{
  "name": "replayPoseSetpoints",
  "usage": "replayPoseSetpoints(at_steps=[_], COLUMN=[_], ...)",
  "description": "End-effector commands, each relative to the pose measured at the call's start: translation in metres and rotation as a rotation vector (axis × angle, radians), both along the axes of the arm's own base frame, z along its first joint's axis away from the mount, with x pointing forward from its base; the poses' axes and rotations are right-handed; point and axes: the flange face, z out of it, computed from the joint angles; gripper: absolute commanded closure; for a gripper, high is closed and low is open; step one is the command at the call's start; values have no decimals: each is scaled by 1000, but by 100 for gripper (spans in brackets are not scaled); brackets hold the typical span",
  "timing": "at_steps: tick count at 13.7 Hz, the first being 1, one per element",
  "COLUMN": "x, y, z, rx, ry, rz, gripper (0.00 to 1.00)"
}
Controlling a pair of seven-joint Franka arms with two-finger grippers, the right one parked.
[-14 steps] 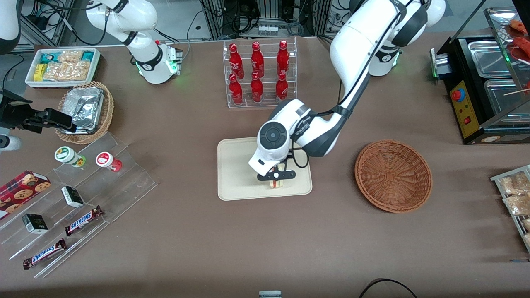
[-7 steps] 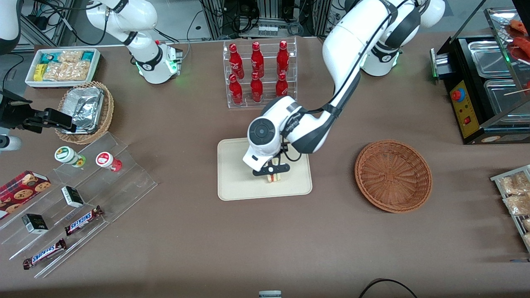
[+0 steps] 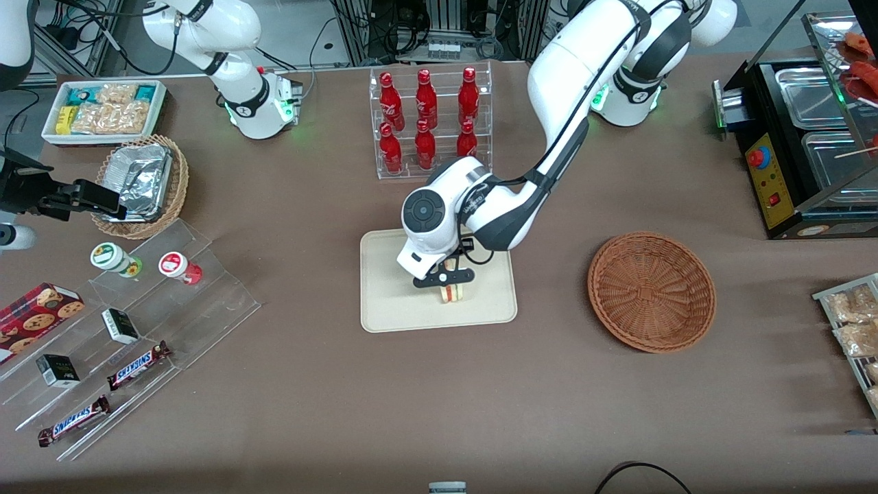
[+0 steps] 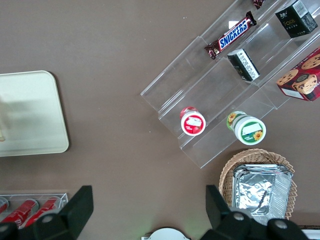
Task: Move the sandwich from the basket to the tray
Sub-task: 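Lower the sandwich onto the tray and open the left gripper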
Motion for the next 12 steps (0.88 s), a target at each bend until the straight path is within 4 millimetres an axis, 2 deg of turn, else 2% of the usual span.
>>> replayPoseSetpoints(at_steps=[1,7,11,12], x=[-2,2,2,1], y=[-3,0,-2,-1], z=[-3,-3,-12,-18], rx=[7,5,-16,-19], ry=[-31,-30,-49,-48], rz=[13,78,69,71], gripper=[100,100,100,77])
